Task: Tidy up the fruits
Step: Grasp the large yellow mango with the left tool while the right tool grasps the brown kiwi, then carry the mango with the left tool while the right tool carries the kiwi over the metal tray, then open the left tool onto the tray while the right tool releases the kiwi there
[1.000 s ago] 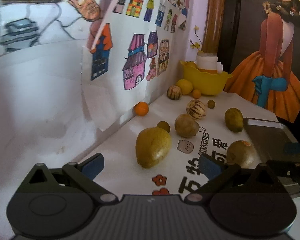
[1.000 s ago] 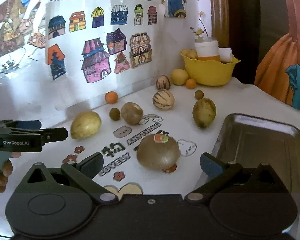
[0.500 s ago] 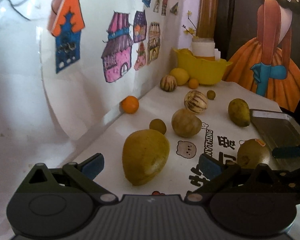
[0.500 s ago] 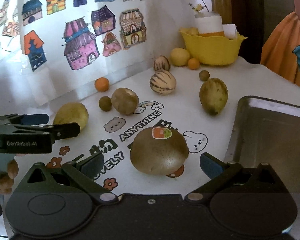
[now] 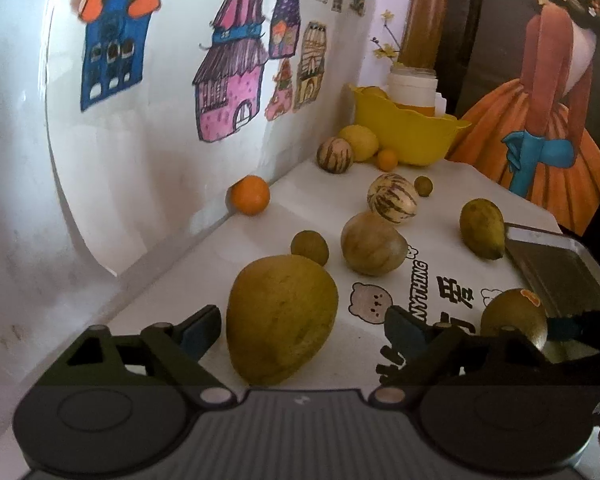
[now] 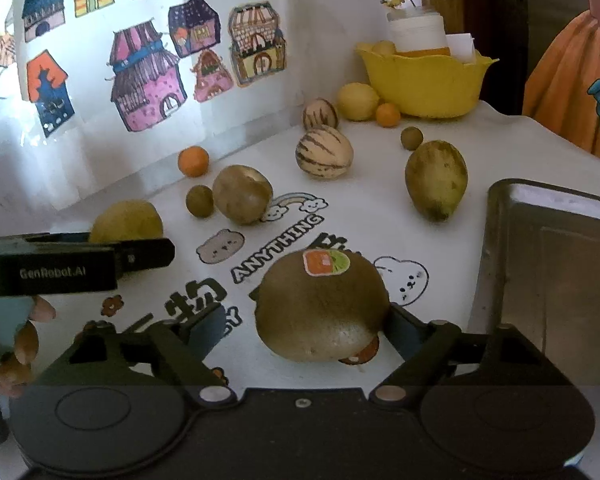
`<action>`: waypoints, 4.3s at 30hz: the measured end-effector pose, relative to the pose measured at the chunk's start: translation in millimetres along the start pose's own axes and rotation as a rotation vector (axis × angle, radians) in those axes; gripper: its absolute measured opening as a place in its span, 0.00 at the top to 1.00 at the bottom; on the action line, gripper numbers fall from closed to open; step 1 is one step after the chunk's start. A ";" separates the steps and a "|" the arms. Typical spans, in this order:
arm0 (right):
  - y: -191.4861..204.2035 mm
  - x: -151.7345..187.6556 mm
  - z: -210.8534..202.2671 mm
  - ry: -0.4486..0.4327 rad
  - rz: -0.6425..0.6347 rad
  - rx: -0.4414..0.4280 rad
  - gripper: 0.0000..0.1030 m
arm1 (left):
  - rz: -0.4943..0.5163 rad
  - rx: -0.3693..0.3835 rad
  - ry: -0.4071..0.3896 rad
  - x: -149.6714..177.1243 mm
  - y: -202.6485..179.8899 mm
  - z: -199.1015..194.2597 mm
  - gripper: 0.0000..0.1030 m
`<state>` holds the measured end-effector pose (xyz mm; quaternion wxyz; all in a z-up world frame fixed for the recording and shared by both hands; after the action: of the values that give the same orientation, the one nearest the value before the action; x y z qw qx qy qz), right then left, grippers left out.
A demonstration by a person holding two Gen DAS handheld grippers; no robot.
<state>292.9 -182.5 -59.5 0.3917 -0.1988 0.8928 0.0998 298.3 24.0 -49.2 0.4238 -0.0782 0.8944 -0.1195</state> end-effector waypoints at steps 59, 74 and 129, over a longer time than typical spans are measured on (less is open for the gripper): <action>-213.4 12.2 -86.1 -0.156 0.009 0.310 0.37 | 0.170 0.288 0.009 -7.0 -204.9 42.5 0.44; -256.0 17.5 -35.2 -0.110 -0.205 0.343 0.37 | 0.249 0.322 0.055 6.5 -255.3 103.7 0.44; -190.2 59.2 -128.9 -0.229 -0.362 0.412 0.06 | 0.291 0.237 -0.086 15.6 -222.7 -11.0 0.00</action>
<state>253.9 -413.4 -20.8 0.5333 -0.2584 0.7944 -0.1330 288.5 -191.8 8.5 0.4806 0.0974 0.8571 -0.1579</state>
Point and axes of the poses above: each gripper's, at about its wrist camera, not at the fingertips, and z roughly the way its jaws point, y to its left, x to its underside, the point moved 5 cm from there along z, roughly the way its jaws point, and after that the axes turned 9 degrees about -z, right-handed, at the moved point
